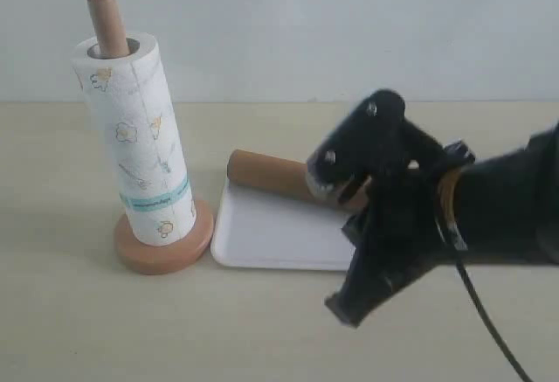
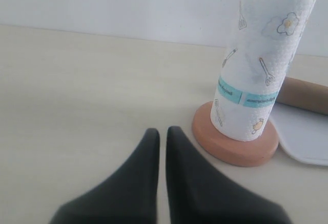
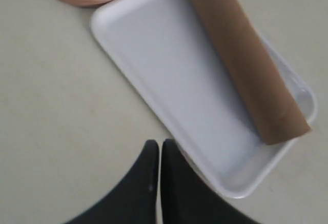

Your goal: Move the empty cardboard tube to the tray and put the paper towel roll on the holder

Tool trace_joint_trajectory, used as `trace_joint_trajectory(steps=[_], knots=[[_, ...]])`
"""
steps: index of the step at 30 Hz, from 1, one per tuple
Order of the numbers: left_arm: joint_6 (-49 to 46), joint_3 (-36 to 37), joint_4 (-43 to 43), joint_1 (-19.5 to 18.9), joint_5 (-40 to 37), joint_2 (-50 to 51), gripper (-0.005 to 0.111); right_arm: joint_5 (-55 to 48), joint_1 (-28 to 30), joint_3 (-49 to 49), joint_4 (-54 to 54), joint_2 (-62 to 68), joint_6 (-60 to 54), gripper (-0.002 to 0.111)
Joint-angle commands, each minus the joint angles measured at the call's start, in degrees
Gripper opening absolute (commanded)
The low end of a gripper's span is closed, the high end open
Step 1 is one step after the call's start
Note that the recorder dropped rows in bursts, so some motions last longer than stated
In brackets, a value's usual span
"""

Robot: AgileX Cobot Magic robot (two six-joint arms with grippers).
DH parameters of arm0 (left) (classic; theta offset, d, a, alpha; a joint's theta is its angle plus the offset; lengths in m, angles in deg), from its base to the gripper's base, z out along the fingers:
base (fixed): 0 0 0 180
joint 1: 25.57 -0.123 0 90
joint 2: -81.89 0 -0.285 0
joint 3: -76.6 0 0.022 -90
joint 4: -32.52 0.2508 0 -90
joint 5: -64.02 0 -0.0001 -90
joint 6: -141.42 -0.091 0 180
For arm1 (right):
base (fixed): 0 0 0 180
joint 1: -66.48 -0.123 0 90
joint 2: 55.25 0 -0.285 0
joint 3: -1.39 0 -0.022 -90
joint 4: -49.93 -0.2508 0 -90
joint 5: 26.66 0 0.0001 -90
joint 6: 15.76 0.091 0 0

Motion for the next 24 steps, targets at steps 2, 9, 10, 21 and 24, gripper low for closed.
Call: trace_joint_trajectory(steps=[2,9,10,21,24], knots=[[0.4,0.2,-0.4,0.0,0.4,-0.2,0.004,18.9,0.5,12.1,2.4,-4.0,-0.4,0.001],[0.4,0.2,-0.4,0.0,0.4,-0.2,0.004,22.9,12.3,16.4,-3.3,-19.3,9.6,0.001],[0.4,0.2,-0.4,0.0,0.4,-0.2,0.004,23.0,14.0,16.7,-4.3,-21.0,11.1,0.001],[0.4,0.2,-0.4,0.0,0.4,-0.2,0.004,28.3,28.0,30.7,-5.9,-45.9,20.7,0.001],[0.4,0.2,-0.4,0.0,0.4,-0.2,0.004,32.4,30.2,35.7,-5.9,-53.3,20.8,0.001]])
